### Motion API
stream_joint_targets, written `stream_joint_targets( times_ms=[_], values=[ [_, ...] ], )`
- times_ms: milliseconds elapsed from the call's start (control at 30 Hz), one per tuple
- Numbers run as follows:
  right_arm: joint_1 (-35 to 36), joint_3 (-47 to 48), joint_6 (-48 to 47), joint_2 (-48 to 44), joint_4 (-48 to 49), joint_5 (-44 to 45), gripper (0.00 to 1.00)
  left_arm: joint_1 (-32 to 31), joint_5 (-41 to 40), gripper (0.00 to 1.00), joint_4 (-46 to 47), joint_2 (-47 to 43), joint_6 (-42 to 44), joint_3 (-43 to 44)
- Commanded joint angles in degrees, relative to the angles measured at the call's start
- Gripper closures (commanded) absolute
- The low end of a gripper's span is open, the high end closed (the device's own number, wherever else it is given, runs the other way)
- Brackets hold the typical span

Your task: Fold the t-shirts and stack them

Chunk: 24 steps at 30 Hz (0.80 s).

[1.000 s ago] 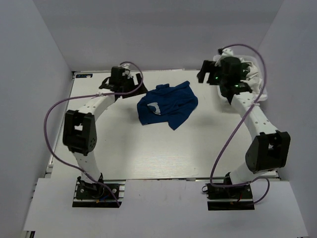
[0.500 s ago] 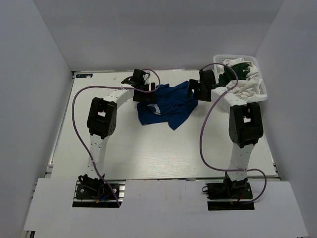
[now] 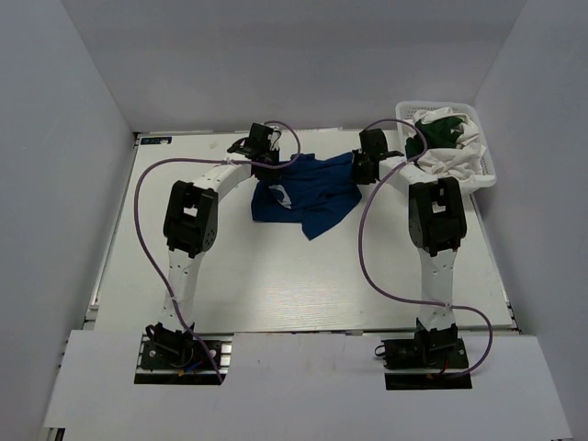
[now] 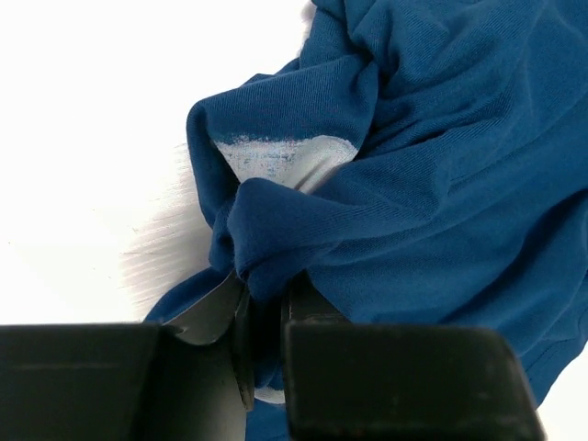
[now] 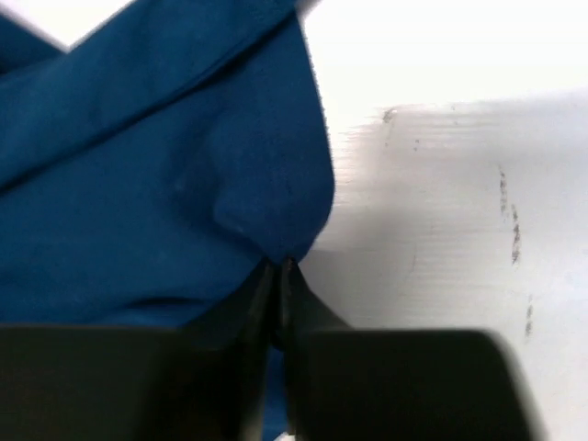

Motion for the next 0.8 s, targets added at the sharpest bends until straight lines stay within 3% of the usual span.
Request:
stream_joint_targets(
  times_ms=[0, 267, 467, 633, 767],
  values=[
    [0.51, -2.77, -0.50, -3.41, 2.09, -1.86, 1.00, 0.00, -0.25, 1.00, 0.98, -5.50, 0.09, 0.29],
    [1.57, -20.88, -2.87, -26.35, 12.38, -1.25, 1.00, 0.00, 2.99, 1.00, 2.12, -18.58, -0.44, -7.53],
    [2.88, -32.30, -4.64, -44.37, 13.97, 1.92, 1.00, 0.00, 4.30, 1.00, 4.49, -37.62, -2.72, -21.74],
    [3.85, -38.56, -4.72, -61.57, 14.49, -5.09, 1.00, 0.00, 9.93, 1.00, 7.92, -54.08, -4.66, -31.95],
    [3.94, -42.77, -4.46, -71.97, 15.37, -10.72, 1.00, 0.00, 13.72, 0.89, 10.29, -66.75, -7.11, -38.20]
  ],
)
